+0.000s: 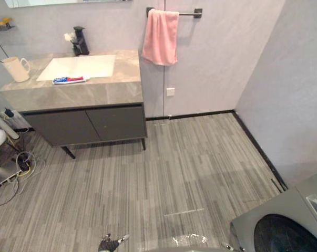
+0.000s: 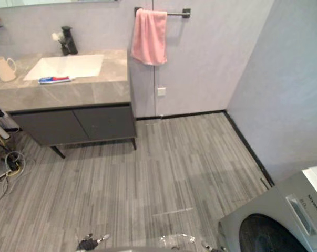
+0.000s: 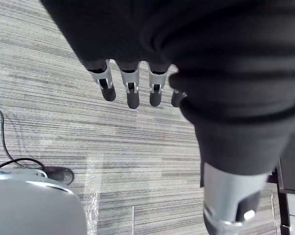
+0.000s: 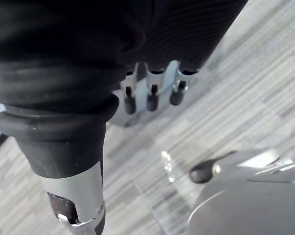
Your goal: Organize washtable
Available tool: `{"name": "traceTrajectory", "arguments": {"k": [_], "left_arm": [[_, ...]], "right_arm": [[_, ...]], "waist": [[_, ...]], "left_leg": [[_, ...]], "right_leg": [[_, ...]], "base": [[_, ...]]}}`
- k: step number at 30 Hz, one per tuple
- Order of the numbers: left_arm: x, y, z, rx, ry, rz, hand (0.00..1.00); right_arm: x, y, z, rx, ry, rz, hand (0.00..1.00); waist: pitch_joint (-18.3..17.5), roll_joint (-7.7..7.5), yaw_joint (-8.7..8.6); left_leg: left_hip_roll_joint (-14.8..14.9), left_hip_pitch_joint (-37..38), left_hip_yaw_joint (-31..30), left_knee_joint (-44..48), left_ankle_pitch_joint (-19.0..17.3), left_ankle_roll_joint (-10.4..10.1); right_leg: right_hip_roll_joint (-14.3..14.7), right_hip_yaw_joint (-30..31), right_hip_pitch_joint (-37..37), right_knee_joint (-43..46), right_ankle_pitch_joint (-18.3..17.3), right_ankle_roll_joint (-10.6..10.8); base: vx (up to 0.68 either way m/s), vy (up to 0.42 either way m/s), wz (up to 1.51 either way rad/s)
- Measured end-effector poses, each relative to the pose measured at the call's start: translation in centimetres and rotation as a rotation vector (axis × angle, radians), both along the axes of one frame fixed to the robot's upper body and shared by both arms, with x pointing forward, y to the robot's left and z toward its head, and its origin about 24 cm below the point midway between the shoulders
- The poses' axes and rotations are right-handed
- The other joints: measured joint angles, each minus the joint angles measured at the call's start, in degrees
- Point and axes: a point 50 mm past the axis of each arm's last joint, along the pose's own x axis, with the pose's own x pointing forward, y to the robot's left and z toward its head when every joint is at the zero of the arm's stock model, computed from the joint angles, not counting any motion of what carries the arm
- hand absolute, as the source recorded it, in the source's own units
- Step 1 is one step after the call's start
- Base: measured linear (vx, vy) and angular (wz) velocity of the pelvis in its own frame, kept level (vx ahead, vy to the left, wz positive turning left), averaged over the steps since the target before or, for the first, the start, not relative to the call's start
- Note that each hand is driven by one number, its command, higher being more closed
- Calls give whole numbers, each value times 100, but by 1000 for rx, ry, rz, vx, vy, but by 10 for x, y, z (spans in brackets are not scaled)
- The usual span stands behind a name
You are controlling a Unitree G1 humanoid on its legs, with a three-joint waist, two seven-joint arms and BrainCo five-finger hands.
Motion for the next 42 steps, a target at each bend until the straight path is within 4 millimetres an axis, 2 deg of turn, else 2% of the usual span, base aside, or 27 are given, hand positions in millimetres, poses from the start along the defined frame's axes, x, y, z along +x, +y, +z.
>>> {"name": "traceTrajectory", "arguments": {"k": [10,14,15,18,30,32,33,35,36,37,38,40,42], "left_arm": [[2,0,-1,1,12,-18,0],[3,0,-1,2,9,-23,0],[4,0,-1,1,8,-24,0],[4,1,-1,2,8,-27,0],[7,4,-1,11,16,-36,0],[11,5,0,13,2,-27,0],[13,8,2,19,-8,-18,0],[20,16,6,36,-48,23,0],[23,14,8,31,-74,47,0],[21,13,8,27,-76,59,0],[20,13,7,27,-75,63,0],[19,9,7,19,-79,66,0],[22,7,8,13,-92,70,0]], "right_arm": [[7,0,0,-17,6,52,0],[8,0,0,-18,4,50,0],[9,-1,0,-18,3,52,0],[12,-4,1,-23,6,56,0],[16,-3,1,-20,-6,53,0],[20,-3,2,-22,-21,55,0],[24,-1,3,-22,-37,61,0],[26,4,3,-13,-51,61,0],[26,5,4,-13,-50,73,0],[29,2,5,-23,-63,82,0],[32,0,7,-27,-75,74,0],[34,-1,8,-29,-85,68,0],[37,3,7,-15,-93,66,0]], "waist": [[93,-34,7],[173,-44,2],[185,3,0],[234,-4,-1],[357,-57,5],[447,-43,1],[545,-83,4],[660,-236,-5],[657,-200,28],[682,-164,34],[692,-81,31],[681,-43,33],[677,-48,191]], "left_leg": [[102,119,-31,-327,177,58],[138,174,-113,-367,186,70],[147,188,-121,-373,186,70],[154,233,-134,-468,224,10],[215,91,-10,-493,223,11],[343,-23,109,-165,32,-83],[435,-158,262,369,-131,-164],[597,-785,565,2003,-214,-210],[850,-1308,633,3279,-64,-67],[1017,-1659,628,3999,8,63],[1101,-1870,614,4400,-52,59],[1093,-2141,632,4529,-111,-3],[911,-2397,697,3833,-174,91]], "right_leg": [[145,-80,274,-581,276,-120],[192,-149,374,-688,283,-129],[202,-151,393,-693,283,-129],[214,-154,421,-696,282,-128],[268,-82,261,-644,237,-171],[362,-16,-7,-99,-99,-258],[368,-12,-142,320,-411,-352],[295,5,-269,803,-750,-444],[329,28,-248,1007,-905,-528],[378,100,-225,1135,-1021,-592],[402,163,-172,1218,-1114,-639],[359,381,-87,1238,-1210,-644],[262,715,82,1061,-1220,-644]], "base": [[-5,-31,3],[10,-36,9],[5,-19,4],[0,0,0],[-19,-9,-4],[34,-62,-26],[16,-96,-19],[1,-126,-17],[78,-134,-30],[164,-88,-37],[175,-18,-38],[225,19,-45],[375,84,-59]]}}
